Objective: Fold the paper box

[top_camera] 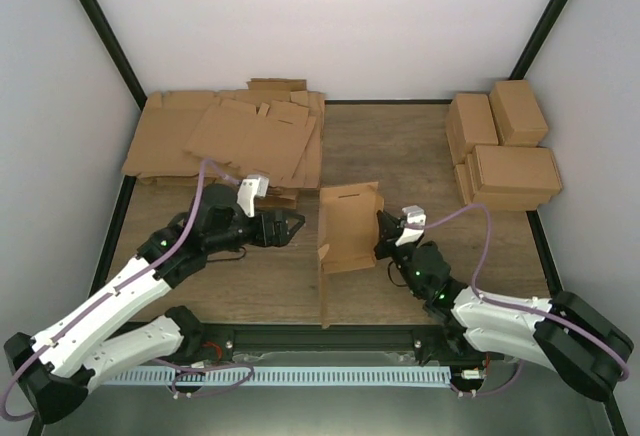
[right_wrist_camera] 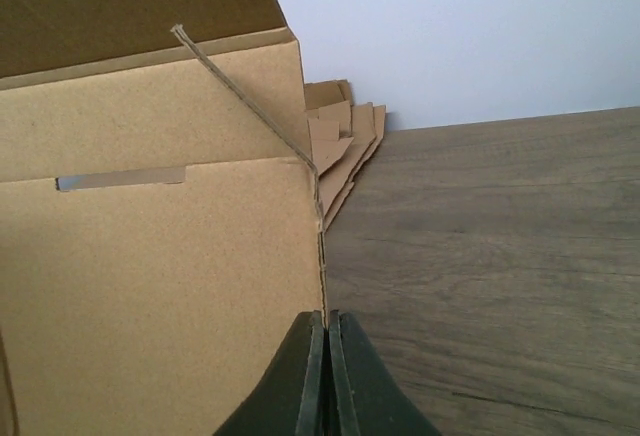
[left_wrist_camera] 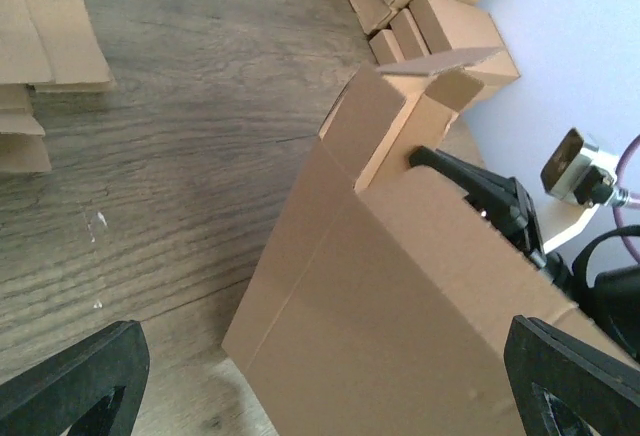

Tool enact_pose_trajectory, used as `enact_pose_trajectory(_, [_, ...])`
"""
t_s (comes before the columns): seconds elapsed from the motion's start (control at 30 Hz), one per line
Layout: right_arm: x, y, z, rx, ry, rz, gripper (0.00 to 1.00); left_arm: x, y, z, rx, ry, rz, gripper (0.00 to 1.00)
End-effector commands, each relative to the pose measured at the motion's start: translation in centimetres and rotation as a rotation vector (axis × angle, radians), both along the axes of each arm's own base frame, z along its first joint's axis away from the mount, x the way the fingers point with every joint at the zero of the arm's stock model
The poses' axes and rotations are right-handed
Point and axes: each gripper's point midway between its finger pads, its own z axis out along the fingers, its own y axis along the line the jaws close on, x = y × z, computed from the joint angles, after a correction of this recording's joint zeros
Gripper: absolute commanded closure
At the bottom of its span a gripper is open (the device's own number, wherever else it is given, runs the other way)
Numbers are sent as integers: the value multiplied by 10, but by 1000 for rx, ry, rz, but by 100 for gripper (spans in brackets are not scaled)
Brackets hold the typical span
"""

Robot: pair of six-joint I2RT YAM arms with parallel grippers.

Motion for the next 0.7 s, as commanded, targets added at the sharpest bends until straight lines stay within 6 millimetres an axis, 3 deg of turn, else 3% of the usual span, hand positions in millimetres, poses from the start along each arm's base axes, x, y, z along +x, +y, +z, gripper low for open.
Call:
enact_pose_trajectory(0.0, [-4, -5, 26, 63, -97, -10, 99, 6, -9, 22, -99, -42, -5, 0])
enact_pose_trajectory(0.17, [-6, -9, 35, 45, -143, -15, 99, 10, -14, 15, -91, -26, -8, 0])
enact_pose_trajectory(0.47, [-3, -8, 54, 31, -234, -35, 99, 26, -4, 7, -139, 24, 86, 0])
enact_pose_trajectory(0.67, [2, -3, 48, 22, -235, -40, 99, 47, 16, -5, -240, 86, 120, 0])
